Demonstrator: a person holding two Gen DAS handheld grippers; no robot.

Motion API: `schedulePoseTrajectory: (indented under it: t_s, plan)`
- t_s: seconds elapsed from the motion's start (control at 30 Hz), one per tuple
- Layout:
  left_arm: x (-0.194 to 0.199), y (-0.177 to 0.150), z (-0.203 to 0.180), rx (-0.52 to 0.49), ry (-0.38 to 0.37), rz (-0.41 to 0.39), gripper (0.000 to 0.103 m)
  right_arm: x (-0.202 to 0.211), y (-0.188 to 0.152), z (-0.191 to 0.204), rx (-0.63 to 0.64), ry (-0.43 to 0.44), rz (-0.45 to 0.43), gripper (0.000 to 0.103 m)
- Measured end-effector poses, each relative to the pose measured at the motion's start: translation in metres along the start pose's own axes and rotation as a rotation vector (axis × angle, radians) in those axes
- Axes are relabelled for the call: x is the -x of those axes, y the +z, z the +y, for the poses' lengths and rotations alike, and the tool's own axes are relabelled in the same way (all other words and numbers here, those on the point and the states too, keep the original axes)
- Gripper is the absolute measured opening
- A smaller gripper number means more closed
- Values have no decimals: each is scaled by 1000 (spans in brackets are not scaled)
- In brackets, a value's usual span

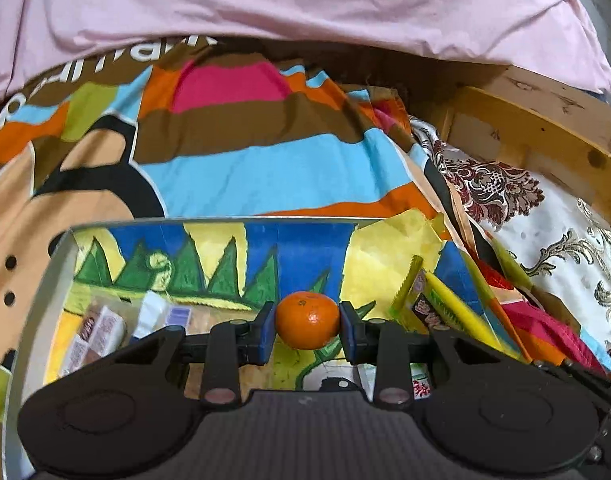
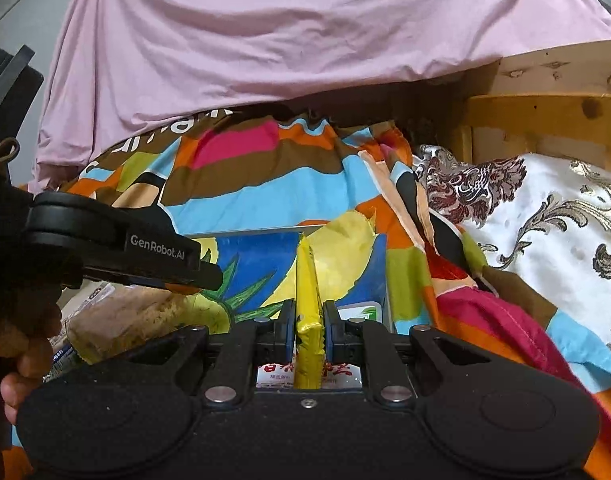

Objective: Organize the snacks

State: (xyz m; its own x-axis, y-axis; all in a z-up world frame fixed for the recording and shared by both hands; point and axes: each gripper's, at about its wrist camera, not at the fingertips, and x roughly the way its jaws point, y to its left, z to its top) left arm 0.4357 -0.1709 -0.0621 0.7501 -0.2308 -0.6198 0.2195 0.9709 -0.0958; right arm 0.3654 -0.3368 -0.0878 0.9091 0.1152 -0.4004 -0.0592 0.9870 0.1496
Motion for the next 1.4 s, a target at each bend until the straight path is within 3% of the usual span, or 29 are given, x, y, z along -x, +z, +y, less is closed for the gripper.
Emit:
schedulePoseTrajectory:
  t_s: [0.33, 0.53, 0.67, 0.83, 0.97, 1.4]
  plan:
    - [-6, -7, 3, 45, -11, 34, 37, -1, 0, -1, -15, 4, 8, 22]
    - [-6, -11, 10, 139, -33, 45, 38, 3, 1, -2, -23, 10, -15, 28]
    - [0, -10, 12, 171, -45, 30, 62, 7, 3, -2, -30, 13, -21, 33]
    - [11, -6, 17, 207, -60, 18, 67, 15, 6, 3, -26, 22, -28, 45]
    - [27, -4, 22, 213, -38, -15, 84, 28, 12, 8, -21, 33, -54, 55]
    - [111, -3, 45, 250, -17, -155, 102, 95, 35, 27, 17, 51, -146, 86]
